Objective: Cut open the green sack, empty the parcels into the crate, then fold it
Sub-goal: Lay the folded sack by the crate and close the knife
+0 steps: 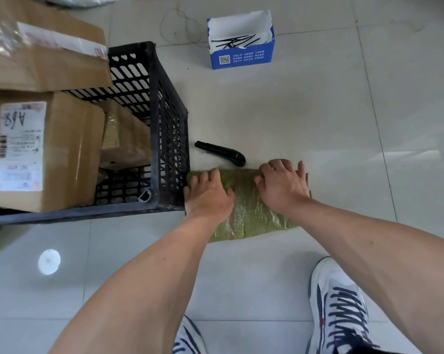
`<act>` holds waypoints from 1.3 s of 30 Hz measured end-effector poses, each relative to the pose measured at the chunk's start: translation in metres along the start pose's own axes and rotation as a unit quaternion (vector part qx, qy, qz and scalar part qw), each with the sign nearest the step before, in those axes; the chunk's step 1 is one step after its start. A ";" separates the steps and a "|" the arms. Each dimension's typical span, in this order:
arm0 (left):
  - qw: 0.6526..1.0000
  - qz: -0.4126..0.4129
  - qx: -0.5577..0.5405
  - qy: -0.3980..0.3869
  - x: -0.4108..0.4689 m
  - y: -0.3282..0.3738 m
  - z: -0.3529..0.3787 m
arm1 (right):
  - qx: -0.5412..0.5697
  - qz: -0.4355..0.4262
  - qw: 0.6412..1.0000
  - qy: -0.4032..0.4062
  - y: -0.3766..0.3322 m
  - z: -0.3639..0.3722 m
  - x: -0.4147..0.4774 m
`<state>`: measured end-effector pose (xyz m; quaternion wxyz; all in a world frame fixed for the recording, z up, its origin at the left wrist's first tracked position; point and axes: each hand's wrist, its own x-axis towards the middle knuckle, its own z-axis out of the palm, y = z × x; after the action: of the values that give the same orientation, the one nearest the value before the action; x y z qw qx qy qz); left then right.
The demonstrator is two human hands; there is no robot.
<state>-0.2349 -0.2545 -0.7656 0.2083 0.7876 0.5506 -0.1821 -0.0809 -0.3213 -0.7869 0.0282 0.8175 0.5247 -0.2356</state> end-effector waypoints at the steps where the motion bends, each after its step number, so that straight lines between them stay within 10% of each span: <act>1: 1.000 0.001 -0.017 0.007 0.003 0.001 -0.002 | 0.009 -0.004 1.000 0.005 -0.003 -0.003 0.003; 39: 0.971 -0.051 -0.226 0.063 0.036 -0.012 -0.016 | 0.178 0.139 0.969 -0.096 -0.057 -0.007 0.095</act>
<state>-0.2332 -0.2140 -0.7719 0.3363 0.7011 0.6286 -0.0130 -0.0956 -0.2135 -0.8085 -0.0347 0.8478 0.3507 -0.3963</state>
